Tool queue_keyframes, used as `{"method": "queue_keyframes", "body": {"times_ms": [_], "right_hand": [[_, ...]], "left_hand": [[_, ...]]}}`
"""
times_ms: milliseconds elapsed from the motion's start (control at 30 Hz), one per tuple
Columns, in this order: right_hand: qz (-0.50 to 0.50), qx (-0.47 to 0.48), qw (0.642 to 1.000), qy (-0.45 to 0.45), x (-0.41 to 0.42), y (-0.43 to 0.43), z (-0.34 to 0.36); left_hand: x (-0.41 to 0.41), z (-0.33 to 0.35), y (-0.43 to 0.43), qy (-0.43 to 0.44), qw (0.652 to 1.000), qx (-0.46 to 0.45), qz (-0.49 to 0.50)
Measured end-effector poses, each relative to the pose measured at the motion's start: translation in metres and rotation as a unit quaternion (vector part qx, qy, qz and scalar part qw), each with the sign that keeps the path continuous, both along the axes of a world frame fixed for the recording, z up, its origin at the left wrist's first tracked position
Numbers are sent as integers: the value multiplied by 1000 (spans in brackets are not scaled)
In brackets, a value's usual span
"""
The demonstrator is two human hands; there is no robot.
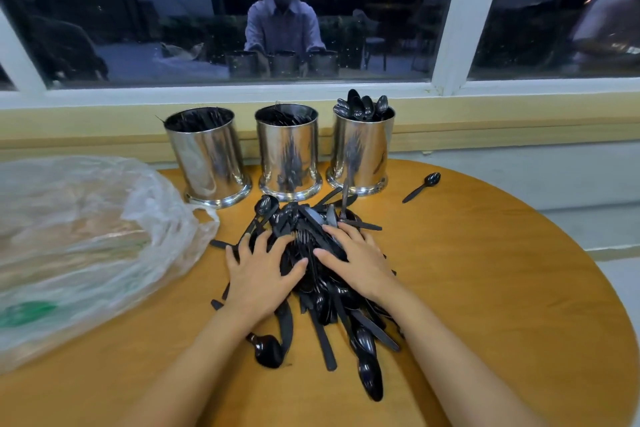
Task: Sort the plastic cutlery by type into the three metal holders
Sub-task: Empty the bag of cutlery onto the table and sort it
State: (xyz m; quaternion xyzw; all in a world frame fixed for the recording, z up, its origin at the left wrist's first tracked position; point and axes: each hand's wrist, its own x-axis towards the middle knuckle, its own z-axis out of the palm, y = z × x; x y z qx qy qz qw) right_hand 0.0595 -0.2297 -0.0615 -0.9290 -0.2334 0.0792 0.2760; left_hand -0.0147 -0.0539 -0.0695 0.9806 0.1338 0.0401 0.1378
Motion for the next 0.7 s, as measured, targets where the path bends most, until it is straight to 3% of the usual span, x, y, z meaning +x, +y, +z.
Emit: {"method": "queue_keyframes", "body": {"times_ms": [133, 267, 367, 533, 700], "right_hand": [[-50, -34, 992, -108, 11, -8, 15], [-129, 53, 973, -182, 47, -31, 31], [-168, 20, 970, -176, 95, -58, 25], [-168, -75, 981, -60, 160, -88, -9], [-159, -68, 982, -73, 157, -89, -22]], "left_hand": [[4, 18, 4, -45, 999, -7, 0], [33, 32, 4, -89, 996, -29, -15], [59, 31, 5, -68, 997, -34, -16], [92, 17, 6, -4, 999, -29, -24], [102, 9, 2, 2, 998, -40, -41]]}}
